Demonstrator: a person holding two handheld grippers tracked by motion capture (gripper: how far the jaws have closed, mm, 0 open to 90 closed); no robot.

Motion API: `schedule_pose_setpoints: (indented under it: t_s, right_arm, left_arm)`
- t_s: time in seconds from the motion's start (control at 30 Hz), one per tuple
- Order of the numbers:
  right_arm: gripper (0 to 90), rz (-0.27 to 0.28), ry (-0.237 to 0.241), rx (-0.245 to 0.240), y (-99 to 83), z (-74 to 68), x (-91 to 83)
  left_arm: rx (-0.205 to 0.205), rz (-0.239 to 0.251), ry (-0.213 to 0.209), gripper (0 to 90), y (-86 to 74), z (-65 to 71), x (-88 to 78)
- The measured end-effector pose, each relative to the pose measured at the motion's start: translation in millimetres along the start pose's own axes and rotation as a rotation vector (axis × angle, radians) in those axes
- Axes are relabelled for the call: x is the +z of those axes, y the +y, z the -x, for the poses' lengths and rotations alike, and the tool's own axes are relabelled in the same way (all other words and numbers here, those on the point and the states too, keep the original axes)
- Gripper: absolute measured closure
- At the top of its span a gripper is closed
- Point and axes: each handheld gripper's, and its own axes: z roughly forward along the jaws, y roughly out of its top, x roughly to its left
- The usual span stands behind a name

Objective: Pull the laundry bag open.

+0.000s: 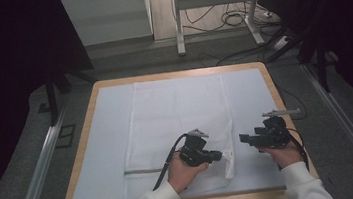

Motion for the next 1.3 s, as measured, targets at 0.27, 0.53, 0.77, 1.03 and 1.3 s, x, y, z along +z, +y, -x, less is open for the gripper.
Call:
schedule_pose_setpoints:
  t_s: [0.27, 0.53, 0.77, 1.03, 1.3]
  right_arm:
    - [21.4, -0.046, 0.061, 0.056, -0.5, -10.4, 10.4]
    - [21.5, -0.067, 0.106, 0.109, -1.6, -14.0, 19.2]
    - [22.6, -0.088, 0.116, 0.127, -1.8, -17.3, 26.2]
    - [25.3, -0.105, 0.14, 0.157, -1.4, -20.0, 35.0]
    - [29.2, -0.139, 0.161, 0.166, -0.9, -25.8, 50.6]
  left_arm:
    - [0.003, -0.001, 0.002, 86.3, -0.4, 0.8, 1.1]
    - [0.002, -0.002, 0.006, 86.3, -0.6, 2.0, 1.1]
    - [0.004, 0.001, 0.008, 86.3, -1.3, 3.3, 1.8]
    - [0.007, -0.003, 0.009, 86.3, -1.5, 3.9, 3.1]
    - [0.008, -0.004, 0.01, 86.3, -1.7, 4.5, 4.2]
